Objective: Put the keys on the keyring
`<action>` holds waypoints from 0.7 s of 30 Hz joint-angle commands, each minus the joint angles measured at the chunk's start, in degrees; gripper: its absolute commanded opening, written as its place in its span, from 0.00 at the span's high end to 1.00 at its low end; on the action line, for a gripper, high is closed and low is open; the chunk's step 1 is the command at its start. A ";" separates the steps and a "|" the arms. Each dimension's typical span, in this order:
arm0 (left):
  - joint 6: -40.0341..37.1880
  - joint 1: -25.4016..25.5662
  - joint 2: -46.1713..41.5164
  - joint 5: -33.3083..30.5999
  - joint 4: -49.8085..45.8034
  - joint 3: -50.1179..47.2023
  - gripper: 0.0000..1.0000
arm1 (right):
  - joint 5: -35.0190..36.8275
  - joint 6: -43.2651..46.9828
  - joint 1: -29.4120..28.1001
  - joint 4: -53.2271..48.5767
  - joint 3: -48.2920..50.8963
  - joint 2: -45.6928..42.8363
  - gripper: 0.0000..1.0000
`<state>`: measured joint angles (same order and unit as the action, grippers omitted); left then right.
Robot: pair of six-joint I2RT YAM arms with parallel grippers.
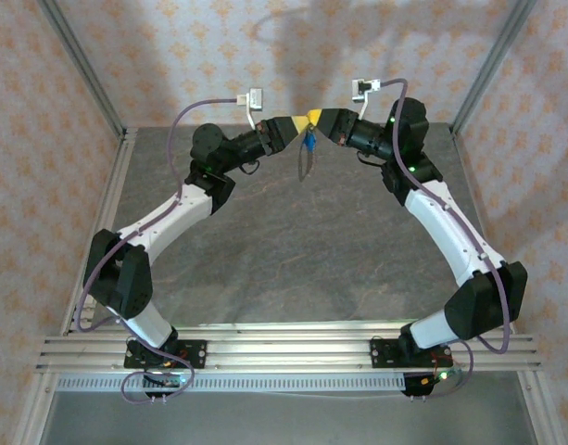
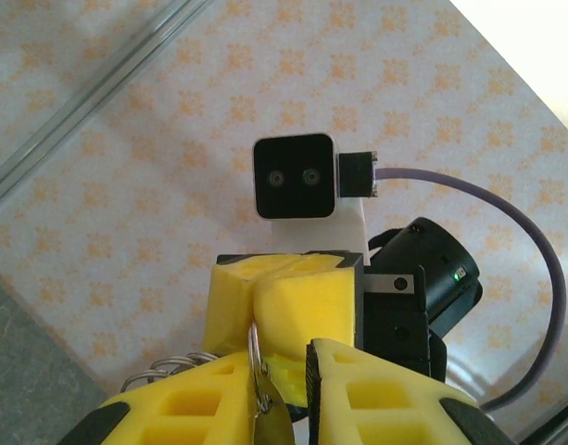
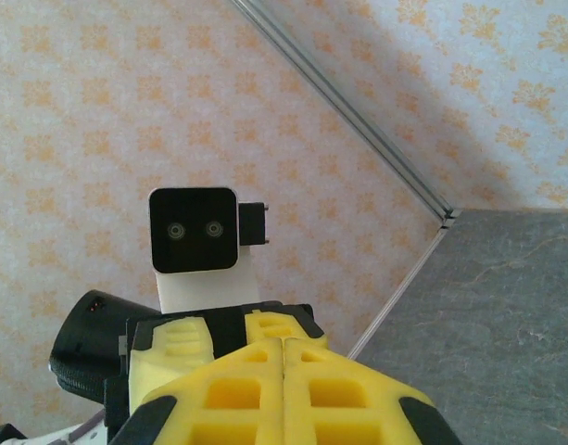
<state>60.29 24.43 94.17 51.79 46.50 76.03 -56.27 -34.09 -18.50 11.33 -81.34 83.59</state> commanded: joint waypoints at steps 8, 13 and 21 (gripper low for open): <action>-5.86 -0.26 0.68 8.69 -2.85 6.09 0.78 | -5.40 6.22 0.54 -5.83 -4.48 2.22 1.00; -7.41 -0.47 0.98 10.22 -4.53 7.01 0.78 | -6.75 9.22 0.53 -9.39 -5.78 2.81 1.00; -8.97 -0.91 1.21 12.73 -6.04 8.17 0.81 | -7.43 13.77 0.67 -14.51 -7.29 3.69 1.00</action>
<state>53.63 22.92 95.92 60.42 38.44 80.97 -61.78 -23.49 -17.30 0.54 -87.13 85.89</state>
